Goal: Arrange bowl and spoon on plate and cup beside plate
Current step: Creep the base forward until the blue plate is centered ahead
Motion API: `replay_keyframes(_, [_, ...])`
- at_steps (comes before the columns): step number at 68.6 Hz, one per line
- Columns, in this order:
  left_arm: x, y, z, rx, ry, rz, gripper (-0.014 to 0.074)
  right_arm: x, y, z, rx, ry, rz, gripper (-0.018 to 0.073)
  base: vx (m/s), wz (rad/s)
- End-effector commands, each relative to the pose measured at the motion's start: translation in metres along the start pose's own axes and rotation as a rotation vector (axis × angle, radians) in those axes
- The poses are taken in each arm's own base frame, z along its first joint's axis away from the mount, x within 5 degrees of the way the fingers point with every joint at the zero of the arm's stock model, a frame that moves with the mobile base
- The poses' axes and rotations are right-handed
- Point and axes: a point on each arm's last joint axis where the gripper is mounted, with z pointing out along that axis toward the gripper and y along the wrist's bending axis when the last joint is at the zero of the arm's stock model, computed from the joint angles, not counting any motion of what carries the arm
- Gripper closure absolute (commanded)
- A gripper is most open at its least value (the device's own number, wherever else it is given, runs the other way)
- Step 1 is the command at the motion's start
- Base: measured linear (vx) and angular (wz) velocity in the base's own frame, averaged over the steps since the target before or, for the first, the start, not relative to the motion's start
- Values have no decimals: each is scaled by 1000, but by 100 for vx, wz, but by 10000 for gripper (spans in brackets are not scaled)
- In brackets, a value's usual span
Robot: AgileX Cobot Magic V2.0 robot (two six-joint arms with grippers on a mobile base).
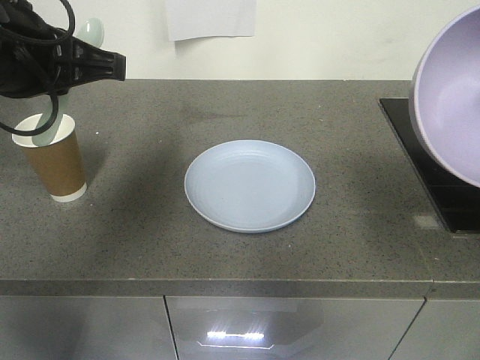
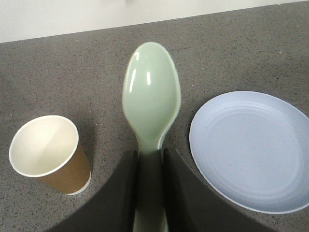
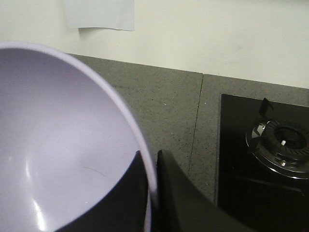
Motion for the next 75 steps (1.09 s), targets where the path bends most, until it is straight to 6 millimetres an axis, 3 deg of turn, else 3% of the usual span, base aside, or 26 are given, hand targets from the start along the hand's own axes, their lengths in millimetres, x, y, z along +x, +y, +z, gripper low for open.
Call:
replay_keyframes(1, [-10,6,-15,5,-97,-3,602,-12,-1,-5,20,-90,1,564,3,1])
replay_keyframes(75, [-10,6,-15,5,-97,-3,602,-12,-1,-5,20,-90,1,564,4,0])
